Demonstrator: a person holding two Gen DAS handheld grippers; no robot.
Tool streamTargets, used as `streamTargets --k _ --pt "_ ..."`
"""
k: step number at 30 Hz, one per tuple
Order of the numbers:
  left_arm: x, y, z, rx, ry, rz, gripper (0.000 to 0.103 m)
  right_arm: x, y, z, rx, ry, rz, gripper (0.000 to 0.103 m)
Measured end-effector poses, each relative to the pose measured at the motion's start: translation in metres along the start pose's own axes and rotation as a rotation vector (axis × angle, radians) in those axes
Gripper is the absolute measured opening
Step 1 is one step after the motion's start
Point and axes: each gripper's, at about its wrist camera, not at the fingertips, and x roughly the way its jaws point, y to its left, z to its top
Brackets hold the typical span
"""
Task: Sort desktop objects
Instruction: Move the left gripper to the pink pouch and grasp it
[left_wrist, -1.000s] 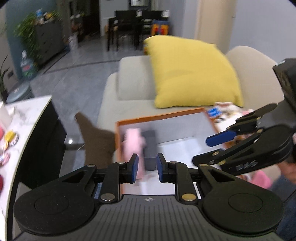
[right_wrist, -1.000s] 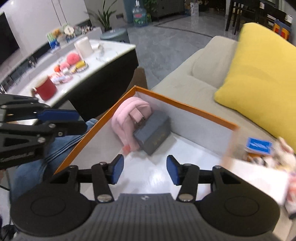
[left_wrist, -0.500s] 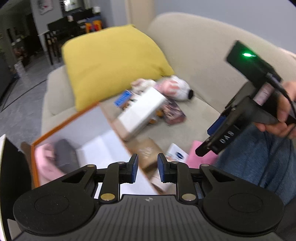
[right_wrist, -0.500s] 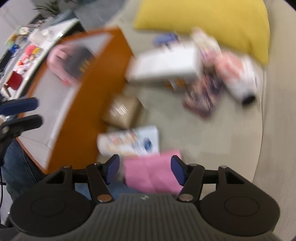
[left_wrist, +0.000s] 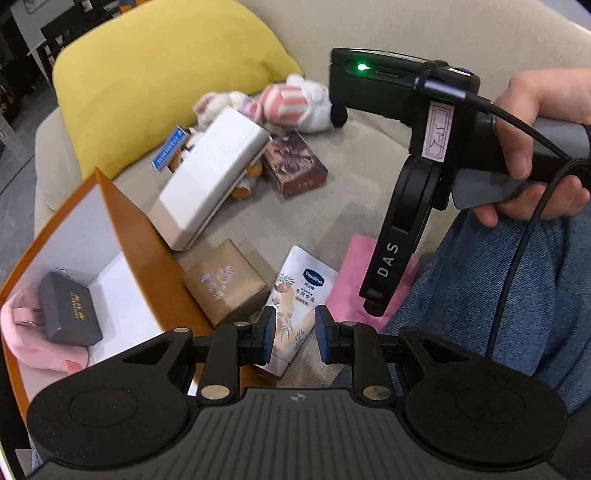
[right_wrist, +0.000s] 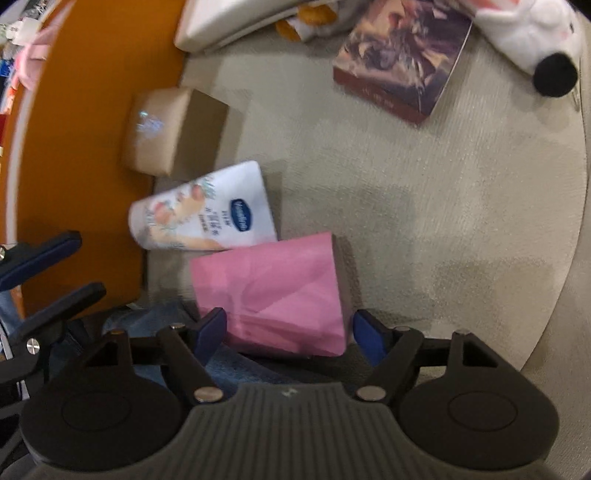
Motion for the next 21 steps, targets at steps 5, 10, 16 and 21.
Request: streamTargets --k 5,10,16,21 --pt "0.015 -0.002 0.003 0.004 0.033 -0.027 0.026 0.013 -0.006 0.007 0.025 0.025 0.02 0.081" --pt "0.02 0.0 -0.002 -0.025 0.051 -0.039 0.026 0.008 -0.002 -0.001 0.013 -0.005 0.021 0.067" --pt "0.009 0.003 -0.005 -0.088 0.029 -0.068 0.026 -0.01 0.004 -0.021 -0.001 -0.07 0.049 0.035" --pt "0.001 0.01 -0.006 -0.225 0.019 -0.101 0.026 -0.027 0.012 -0.043 -0.014 -0.139 0.081 0.024"
